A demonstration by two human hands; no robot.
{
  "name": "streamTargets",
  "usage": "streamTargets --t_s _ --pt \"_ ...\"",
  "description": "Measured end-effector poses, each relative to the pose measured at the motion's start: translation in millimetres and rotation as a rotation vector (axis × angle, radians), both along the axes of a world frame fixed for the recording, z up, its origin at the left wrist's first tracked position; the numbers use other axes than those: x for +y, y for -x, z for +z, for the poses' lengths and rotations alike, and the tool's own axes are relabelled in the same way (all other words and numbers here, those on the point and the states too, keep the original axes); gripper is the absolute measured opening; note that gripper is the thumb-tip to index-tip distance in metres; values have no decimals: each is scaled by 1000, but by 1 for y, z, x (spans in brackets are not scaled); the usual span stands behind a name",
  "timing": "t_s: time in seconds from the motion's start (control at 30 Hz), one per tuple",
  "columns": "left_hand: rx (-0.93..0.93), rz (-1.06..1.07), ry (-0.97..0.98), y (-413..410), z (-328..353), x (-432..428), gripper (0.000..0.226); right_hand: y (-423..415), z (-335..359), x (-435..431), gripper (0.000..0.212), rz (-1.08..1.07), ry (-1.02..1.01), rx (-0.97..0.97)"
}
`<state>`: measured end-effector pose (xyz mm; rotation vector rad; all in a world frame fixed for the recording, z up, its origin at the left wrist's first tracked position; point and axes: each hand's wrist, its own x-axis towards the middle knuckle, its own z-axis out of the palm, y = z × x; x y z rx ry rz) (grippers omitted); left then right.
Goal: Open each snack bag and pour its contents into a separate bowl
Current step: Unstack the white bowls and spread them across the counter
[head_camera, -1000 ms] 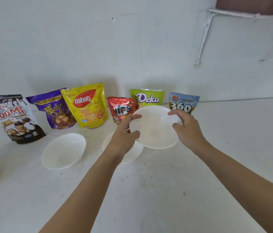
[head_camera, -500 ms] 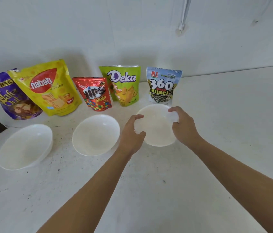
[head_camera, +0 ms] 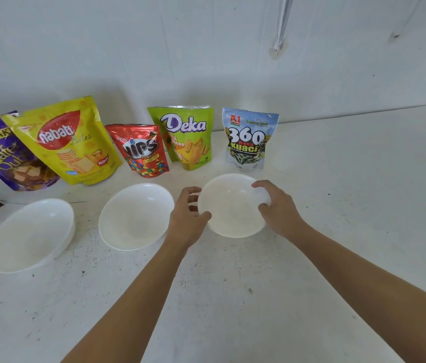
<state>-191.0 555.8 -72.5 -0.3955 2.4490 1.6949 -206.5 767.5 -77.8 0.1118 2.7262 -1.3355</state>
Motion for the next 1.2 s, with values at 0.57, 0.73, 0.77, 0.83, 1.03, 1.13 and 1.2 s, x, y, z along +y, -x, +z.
streamTargets --t_s 0.57,0.73,0.77,0.83,1.03,1.13,1.2 --pt "296 -113 161 -10 67 -30 22 -1 65 -32 23 88 11 373" --pt "444 11 224 -31 112 -87 11 0 109 -96 12 232 121 450" --pt "457 39 245 -37 121 -102 10 0 116 -112 12 263 132 463" --pt "474 86 292 -51 135 -134 10 -1 128 -146 12 338 155 483" --pt "456 281 363 -100 152 -251 11 -13 146 -269 9 568 187 521" --pt "436 391 393 -129 151 -313 11 -24 147 -338 10 650 210 506" --pt "404 445 435 -149 148 -355 11 -34 146 -384 10 690 233 486"
